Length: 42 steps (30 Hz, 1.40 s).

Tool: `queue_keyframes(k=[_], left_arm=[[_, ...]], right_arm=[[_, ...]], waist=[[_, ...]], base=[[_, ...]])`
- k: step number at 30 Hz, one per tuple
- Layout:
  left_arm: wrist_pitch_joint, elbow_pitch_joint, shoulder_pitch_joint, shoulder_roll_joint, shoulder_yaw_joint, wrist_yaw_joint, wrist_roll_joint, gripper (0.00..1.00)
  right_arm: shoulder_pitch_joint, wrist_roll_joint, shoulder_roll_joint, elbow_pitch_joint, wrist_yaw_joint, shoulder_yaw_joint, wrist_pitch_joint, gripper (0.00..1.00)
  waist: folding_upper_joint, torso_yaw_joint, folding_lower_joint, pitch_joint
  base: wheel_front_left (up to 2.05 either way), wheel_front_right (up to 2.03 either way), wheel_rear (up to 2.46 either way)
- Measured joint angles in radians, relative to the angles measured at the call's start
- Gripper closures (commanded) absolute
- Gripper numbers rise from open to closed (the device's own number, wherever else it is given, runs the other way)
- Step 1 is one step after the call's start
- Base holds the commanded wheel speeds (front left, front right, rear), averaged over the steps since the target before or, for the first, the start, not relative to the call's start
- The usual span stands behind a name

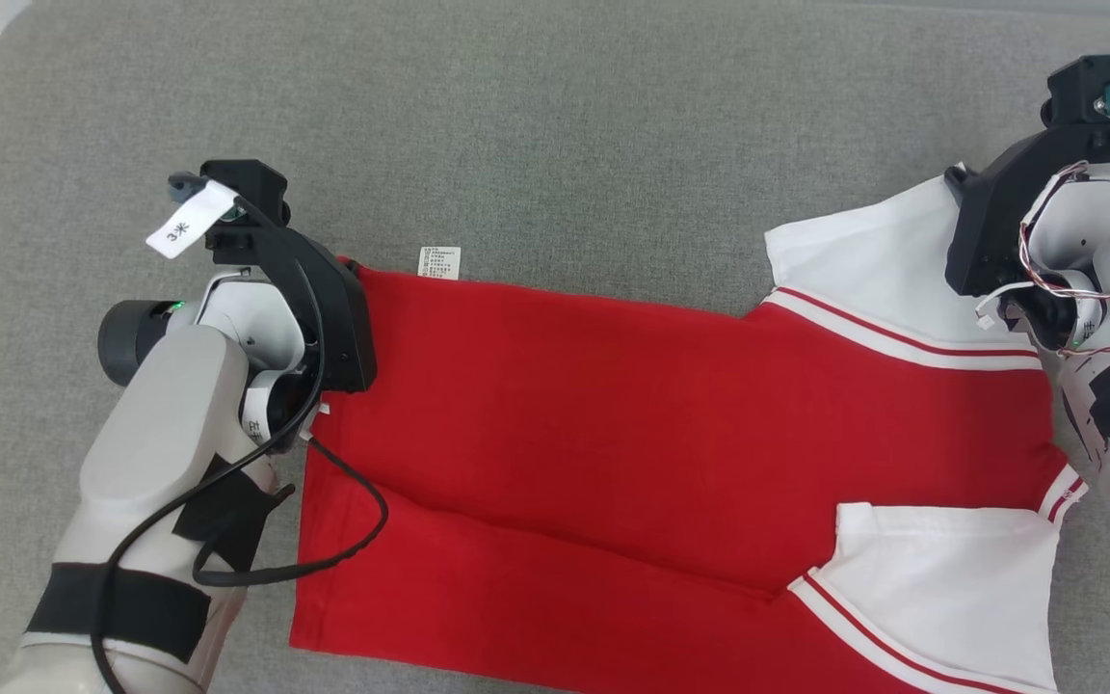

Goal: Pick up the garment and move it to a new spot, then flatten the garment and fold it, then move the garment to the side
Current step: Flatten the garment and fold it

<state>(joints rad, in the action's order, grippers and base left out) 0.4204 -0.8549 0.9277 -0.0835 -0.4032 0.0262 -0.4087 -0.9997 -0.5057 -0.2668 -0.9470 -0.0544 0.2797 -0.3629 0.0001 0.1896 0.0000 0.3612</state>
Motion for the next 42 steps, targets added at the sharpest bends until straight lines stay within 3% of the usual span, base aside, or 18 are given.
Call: queue_keyframes(k=[11,18,24,31,35,42], left_arm=[[-0.081,0.013,-0.03,0.007,0.006,0.0,-0.005,1.0],[-0.177,0.075,-0.117,0.007,0.011,0.019,-0.025,1.0],[-0.256,0.135,-0.225,-0.016,0.015,0.036,-0.036,1.0],[-0.309,0.186,-0.331,-0.052,0.028,0.036,-0.041,1.0],[-0.319,0.207,-0.384,-0.062,0.03,0.036,-0.043,1.0],[-0.333,0.235,-0.439,-0.078,0.038,0.034,-0.052,1.0]], right_arm=[[0.042,-0.005,-0.004,0.004,-0.029,-0.011,0.094,1.0],[0.161,-0.033,-0.017,0.085,-0.063,0.002,0.173,1.0],[0.285,-0.066,-0.024,0.217,-0.07,0.027,0.244,1.0],[0.468,-0.146,-0.107,0.467,-0.07,0.146,0.271,1.0],[0.586,-0.177,-0.176,0.562,-0.07,0.149,0.276,1.0],[0.724,-0.218,-0.216,0.705,-0.07,0.096,0.293,1.0]], waist=[[0.0,-0.012,-0.0001,-0.048],[0.0,-0.019,-0.0001,-0.093],[-0.0001,-0.026,-0.0001,-0.137],[-0.0001,-0.04,-0.0002,-0.184],[-0.0001,-0.052,-0.0002,-0.199],[-0.0002,-0.078,-0.0002,-0.214]], base=[[0.0,0.0,0.0],[0.0,0.0,0.0],[0.0,0.0,0.0],[0.0,0.0,0.0],[0.0,0.0,0.0],[0.0,0.0,0.0]])
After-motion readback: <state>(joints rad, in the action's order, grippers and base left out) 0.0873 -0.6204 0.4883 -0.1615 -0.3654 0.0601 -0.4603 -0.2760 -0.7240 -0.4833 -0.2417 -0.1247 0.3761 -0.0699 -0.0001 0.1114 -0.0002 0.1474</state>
